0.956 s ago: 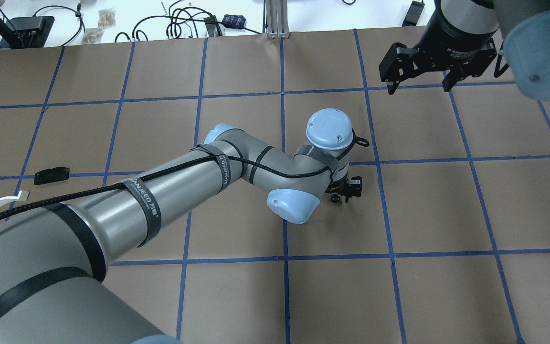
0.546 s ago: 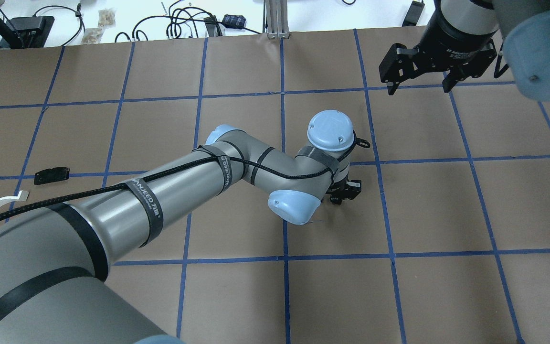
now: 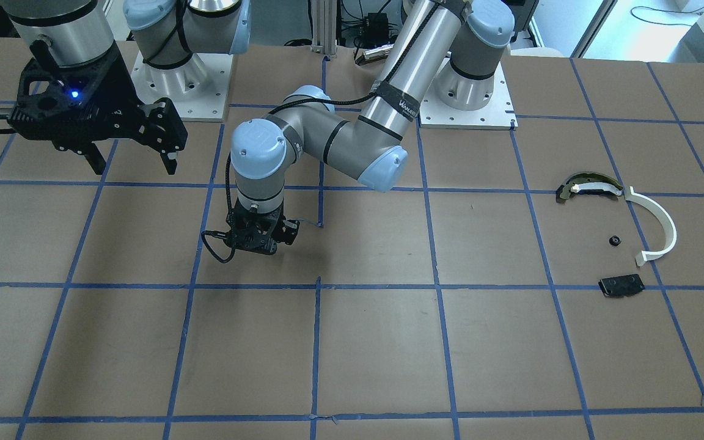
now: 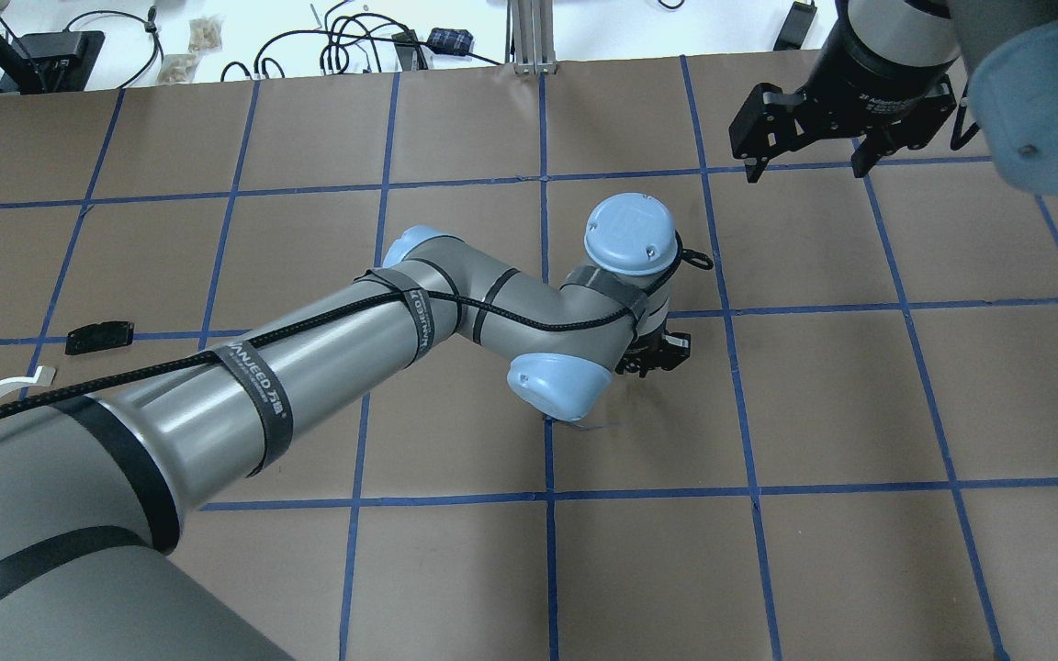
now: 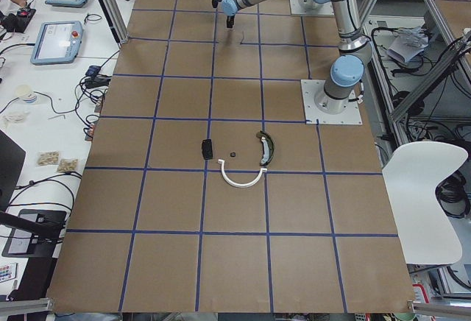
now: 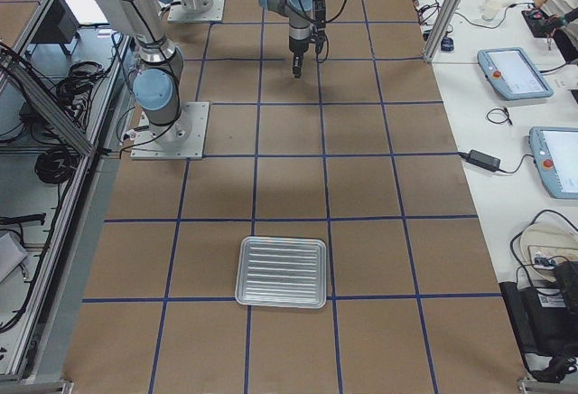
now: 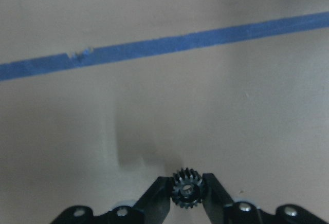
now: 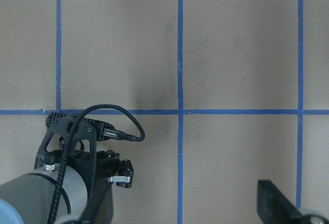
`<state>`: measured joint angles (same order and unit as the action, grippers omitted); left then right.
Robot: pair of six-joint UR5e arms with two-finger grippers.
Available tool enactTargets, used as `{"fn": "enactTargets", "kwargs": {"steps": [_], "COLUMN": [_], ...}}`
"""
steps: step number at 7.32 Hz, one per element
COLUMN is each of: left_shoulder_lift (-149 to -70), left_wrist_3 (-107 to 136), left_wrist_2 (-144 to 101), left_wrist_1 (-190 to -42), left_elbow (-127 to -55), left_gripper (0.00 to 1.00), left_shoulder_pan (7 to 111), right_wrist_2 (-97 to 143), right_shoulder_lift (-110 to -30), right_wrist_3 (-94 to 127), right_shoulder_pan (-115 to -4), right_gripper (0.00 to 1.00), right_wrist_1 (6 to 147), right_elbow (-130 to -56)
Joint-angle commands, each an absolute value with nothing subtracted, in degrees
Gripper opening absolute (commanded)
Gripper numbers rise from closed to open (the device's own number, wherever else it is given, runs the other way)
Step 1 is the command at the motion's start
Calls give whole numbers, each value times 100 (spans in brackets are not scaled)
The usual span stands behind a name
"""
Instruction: Place bearing gear from tray to pile
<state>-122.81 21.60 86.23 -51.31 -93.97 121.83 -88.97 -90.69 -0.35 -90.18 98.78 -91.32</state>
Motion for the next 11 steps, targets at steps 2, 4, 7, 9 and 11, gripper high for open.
{"fn": "enactTargets", "kwargs": {"steps": [2, 4, 7, 9, 11], "left_shoulder_lift": [-11937, -11639, -11269, -11268, -11320], "left_wrist_3": [1130, 41, -2088, -2992, -3444], "left_wrist_2": [8939, 8982, 9148, 9141, 9141], "left_wrist_1": [-5809, -6211, -6671, -6636, -6601], "left_elbow": [-9290, -9273, -9578, -9982, -10282], "left_gripper": [0, 0, 0, 0, 0], "left_shoulder_pan": [10694, 9088, 6564, 5726, 5143], "right_wrist_2": [-8903, -8903, -8886, -8886, -8886], "right_shoulder_lift": [-9070, -9070, -9070, -9070, -9070], "right_wrist_3": [-35, -35, -35, -35, -35], "right_shoulder_pan": [-9018, -9018, -9018, -9018, -9018], "right_gripper": [100, 100, 100, 100, 100], "right_wrist_1": [9870, 9879, 9879, 9879, 9879], "right_elbow": [-9132, -9132, -9132, -9132, -9132]}}
